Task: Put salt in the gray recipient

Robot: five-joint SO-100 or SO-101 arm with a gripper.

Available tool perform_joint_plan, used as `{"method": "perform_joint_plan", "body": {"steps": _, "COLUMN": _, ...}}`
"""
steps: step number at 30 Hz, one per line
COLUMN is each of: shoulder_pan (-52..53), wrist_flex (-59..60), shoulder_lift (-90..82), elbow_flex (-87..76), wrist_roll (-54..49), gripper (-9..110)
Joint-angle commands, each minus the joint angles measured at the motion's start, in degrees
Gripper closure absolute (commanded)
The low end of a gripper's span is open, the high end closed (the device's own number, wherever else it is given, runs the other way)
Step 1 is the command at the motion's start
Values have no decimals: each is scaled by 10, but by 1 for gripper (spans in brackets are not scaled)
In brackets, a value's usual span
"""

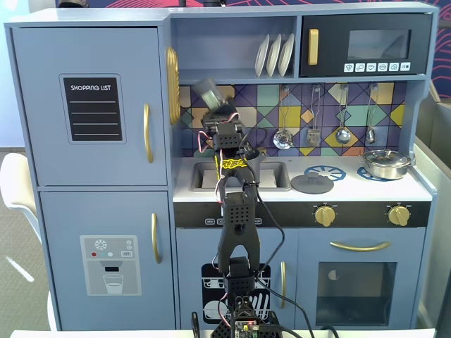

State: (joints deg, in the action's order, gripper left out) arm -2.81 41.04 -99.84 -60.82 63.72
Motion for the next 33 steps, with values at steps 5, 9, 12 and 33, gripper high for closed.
{"method": "perform_joint_plan", "body": {"steps": 5, "shoulder_pan": 25, "wrist_flex": 13, "shoulder_lift": -73, "elbow_flex": -83, "wrist_roll": 15, "gripper": 101}}
{"method": "perform_joint_plan", "body": {"steps": 9, "shoulder_pan": 3, "wrist_flex": -54, "shoulder_lift": -62, "elbow_flex": -49, "wrist_roll": -1, "gripper": 101}}
{"method": "perform_joint_plan", "body": {"steps": 12, "shoulder_pan": -10, "wrist_flex": -65, "shoulder_lift": -34, "elbow_flex": 19, "wrist_roll": -12, "gripper": 101}}
{"method": "perform_joint_plan", "body": {"steps": 33, "shoulder_pan": 451, "wrist_flex": -250, "shoulder_lift": -208, "elbow_flex": -274, "wrist_roll": -1039, "gripper": 101}}
